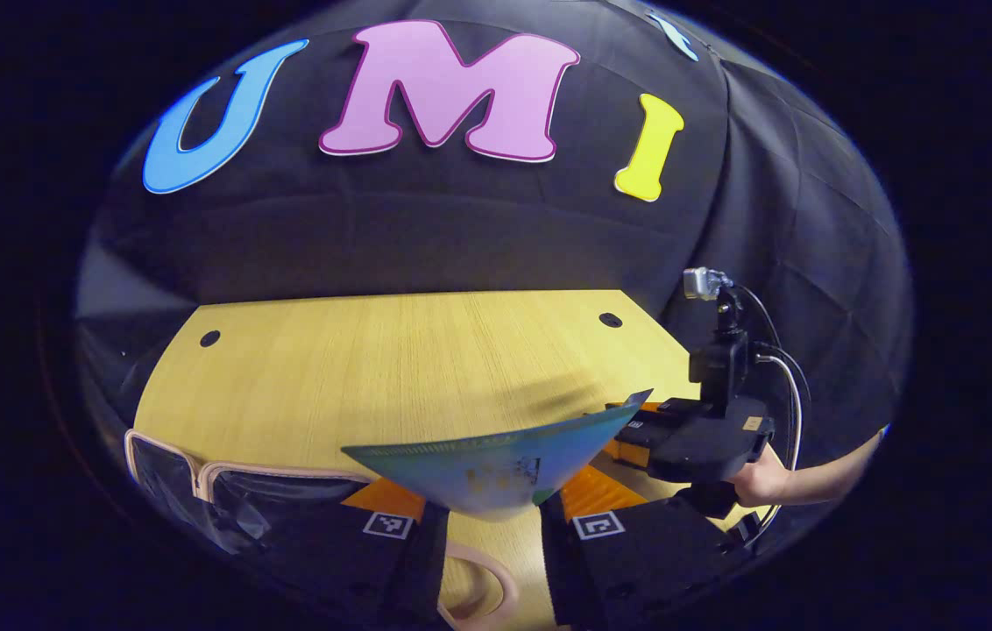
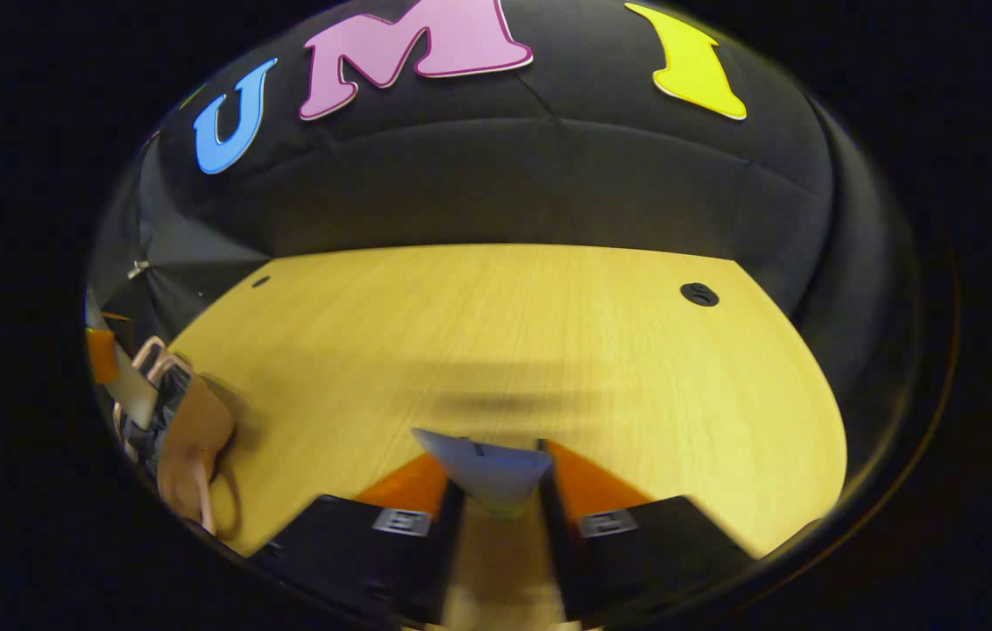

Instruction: First open the suitcase, pack the skin care products into it, and then close the suitcase.

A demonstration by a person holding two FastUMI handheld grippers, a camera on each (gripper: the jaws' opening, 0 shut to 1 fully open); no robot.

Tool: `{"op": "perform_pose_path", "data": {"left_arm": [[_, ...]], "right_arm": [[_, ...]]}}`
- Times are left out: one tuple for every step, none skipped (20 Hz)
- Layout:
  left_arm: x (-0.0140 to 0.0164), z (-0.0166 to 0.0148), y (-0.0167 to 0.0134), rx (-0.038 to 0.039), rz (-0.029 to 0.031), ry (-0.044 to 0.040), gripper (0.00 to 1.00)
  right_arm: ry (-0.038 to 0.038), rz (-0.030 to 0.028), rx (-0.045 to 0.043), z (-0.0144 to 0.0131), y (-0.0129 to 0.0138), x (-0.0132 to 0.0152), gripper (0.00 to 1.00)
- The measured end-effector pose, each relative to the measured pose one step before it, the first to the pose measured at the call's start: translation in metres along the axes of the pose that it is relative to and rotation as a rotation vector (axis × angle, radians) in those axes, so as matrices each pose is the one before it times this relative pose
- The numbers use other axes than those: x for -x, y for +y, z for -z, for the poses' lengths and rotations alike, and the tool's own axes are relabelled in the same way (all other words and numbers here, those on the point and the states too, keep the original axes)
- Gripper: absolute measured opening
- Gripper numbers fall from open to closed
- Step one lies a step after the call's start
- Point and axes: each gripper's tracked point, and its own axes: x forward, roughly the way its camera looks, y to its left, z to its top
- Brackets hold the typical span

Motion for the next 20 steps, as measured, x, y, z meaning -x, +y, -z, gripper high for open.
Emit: {"op": "perform_pose_path", "data": {"left_arm": [[0.01223,-0.00064,0.00793,0.00142,-0.01349,-0.0006,0.51],[0.01371,0.00219,0.01008,0.00905,-0.01432,0.0081,0.51],[0.01447,0.00383,0.01221,0.0144,-0.01195,0.01464,0.54],[0.01284,0.00703,0.01485,0.01117,-0.01483,0.0224,0.51],[0.01357,0.01353,0.01756,0.00892,-0.0291,0.04448,0.51],[0.01226,0.01749,0.01895,0.00437,-0.02198,0.06878,0.51],[0.01132,0.02604,0.01989,0.00482,-0.02404,0.09276,0.51],[0.0079,0.02719,0.02185,0.004,-0.0256,0.09041,0.51],[-0.00049,0.02597,0.02344,0.00909,-0.029,0.0888,0.55],[-0.00238,0.02349,0.01843,0.01038,-0.01881,0.08591,0.52],[-0.00784,0.01574,0.01126,0.01409,-0.01782,0.06344,0.52],[-0.00681,0.01102,0.00772,0.00731,-0.00322,0.0382,0.52],[-0.0097,0.00592,0.00361,0.01015,0.00637,0.02184,0.52],[-0.00784,0.00376,0.00156,0.01277,0.01589,0.01907,0.52],[-0.00397,0.00326,0.00159,0.02187,0.00477,0.01004,0.52],[-0.00456,0.00147,0.00121,0.01174,0.00063,0.01724,0.52],[-0.00434,0.00333,0.00526,0.00702,-0.00905,0.01885,0.52],[-0.00673,0.00335,0.00473,-0.0028,-0.01208,0.01956,0.52],[-0.00474,0.00173,-0.00006,0.00593,0.01045,0.01505,0.52],[-0.00514,-0.00114,-0.00395,0.00763,0.01909,0.00155,0.52]], "right_arm": [[0.00759,-0.02664,-0.00216,-0.00218,0.00719,0.00918,0.39],[-0.00748,-0.01801,-0.00441,-0.00437,0.00832,0.01092,0.38],[-0.02069,-0.0276,-0.00562,-0.00879,0.01326,0.01315,0.37],[-0.01253,-0.02872,-0.00334,-0.00698,0.01661,0.01534,0.37],[0.01201,-0.03782,-0.0037,-0.00331,0.02282,0.01595,0.37],[0.01355,-0.05989,0.00271,-0.00027,0.02963,0.01652,0.37],[0.0105,-0.05422,0.00526,-0.00037,0.03393,0.0105,0.37],[0.01549,-0.06475,0.00211,0.00206,0.04026,0.00672,0.37],[0.02673,-0.06918,0.00077,0.00353,0.03914,0.00438,0.3],[0.03665,-0.05799,-0.0199,0.00904,0.03478,-0.00264,0.37],[0.04673,-0.06337,-0.0368,0.01076,0.03456,-0.00373,0.3],[0.03299,-0.05287,-0.03745,0.01078,0.03102,-0.00718,0.3],[0.0493,-0.01621,-0.0161,0.01768,0.02403,-0.01052,0.37],[0.04934,-0.00375,0.00234,0.01701,0.0136,-0.01317,0.45],[0.05218,0.02001,0.01016,0.01869,0.00618,-0.01249,0.37],[0.04023,0.01386,0.004,0.01521,0.0048,-0.00843,0.29],[0.04038,0.02187,-0.00073,0.00933,0.00324,-0.00988,0.3],[0.02872,0.02526,-0.00119,0.00522,0.00061,-0.00356,0.37],[0.01288,0.02483,0.00245,0.00317,-0.00217,-0.00219,0.37],[0.01613,0.0347,-0.00059,0.00224,-0.00624,-0.0029,0.3]]}}
